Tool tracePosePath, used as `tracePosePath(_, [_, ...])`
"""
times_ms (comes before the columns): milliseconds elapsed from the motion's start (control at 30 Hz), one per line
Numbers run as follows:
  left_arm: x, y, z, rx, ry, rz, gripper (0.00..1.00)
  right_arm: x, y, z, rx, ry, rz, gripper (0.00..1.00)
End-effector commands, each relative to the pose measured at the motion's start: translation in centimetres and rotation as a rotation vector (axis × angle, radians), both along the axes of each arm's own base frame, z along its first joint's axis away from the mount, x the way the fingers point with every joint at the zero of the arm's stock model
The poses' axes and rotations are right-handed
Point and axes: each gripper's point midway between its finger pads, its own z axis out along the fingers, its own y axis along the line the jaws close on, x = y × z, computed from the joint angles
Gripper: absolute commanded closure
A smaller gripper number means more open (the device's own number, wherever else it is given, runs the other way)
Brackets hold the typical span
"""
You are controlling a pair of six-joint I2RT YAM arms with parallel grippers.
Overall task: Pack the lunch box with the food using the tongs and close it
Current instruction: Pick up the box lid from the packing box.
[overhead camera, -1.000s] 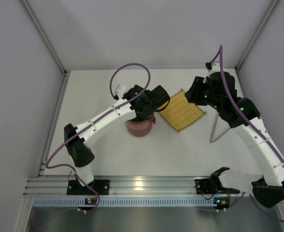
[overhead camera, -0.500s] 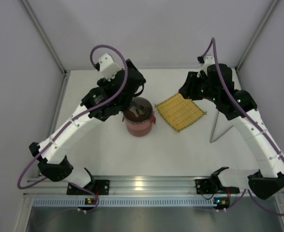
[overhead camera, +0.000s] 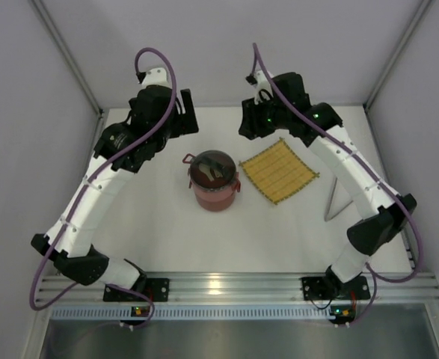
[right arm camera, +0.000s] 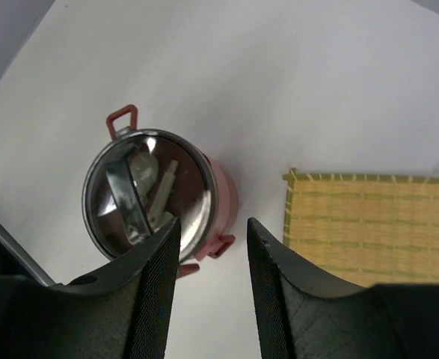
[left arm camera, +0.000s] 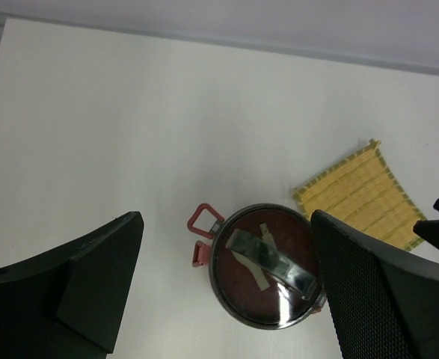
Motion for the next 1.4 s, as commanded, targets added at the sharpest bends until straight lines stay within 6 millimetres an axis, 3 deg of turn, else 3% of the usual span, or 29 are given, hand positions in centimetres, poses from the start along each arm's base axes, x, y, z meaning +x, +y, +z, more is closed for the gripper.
tracePosePath(0, [-1.1, 2.0, 0.0, -0.002, -0.003, -0.038, 0.01, -1.4, 4.1, 0.9, -0.076, -0.076, 0.162, 0.60])
tracePosePath(200, [-0.7, 6.9, 0.5, -0.058, -0.001, 0.088, 0.02, -1.1, 7.4, -0.7, -0.167, -0.124, 0.249, 0.57])
tracePosePath(400, [-1.1, 11.7, 3.5, -0.111, -0.095, 0.263, 0.01, -2.1, 8.7, -2.3, -0.231, -0.124, 0.325, 0.56])
tracePosePath(600, [-0.3, 11.3, 5.4, -0.146, -0.124, 0.213, 0.02, -3.3, 9.7, -3.5, -0.258, -0.107, 0.371, 0.55])
tracePosePath(900, [0.1, 10.6, 5.5, -0.144, -0.123, 0.176, 0.02, -5.8, 11.5, -5.7, -0.303, -0.067, 0.446, 0.52])
tracePosePath(1067, [0.1, 10.4, 5.4, -0.145, -0.121, 0.162, 0.01, -5.4, 11.6, -7.6, -0.361, -0.052, 0.445, 0.51])
tracePosePath(1367, [-0.3, 10.4, 5.6, -0.138, -0.126, 0.148, 0.02, -4.0, 11.4, -7.9, -0.417, -0.095, 0.430, 0.50])
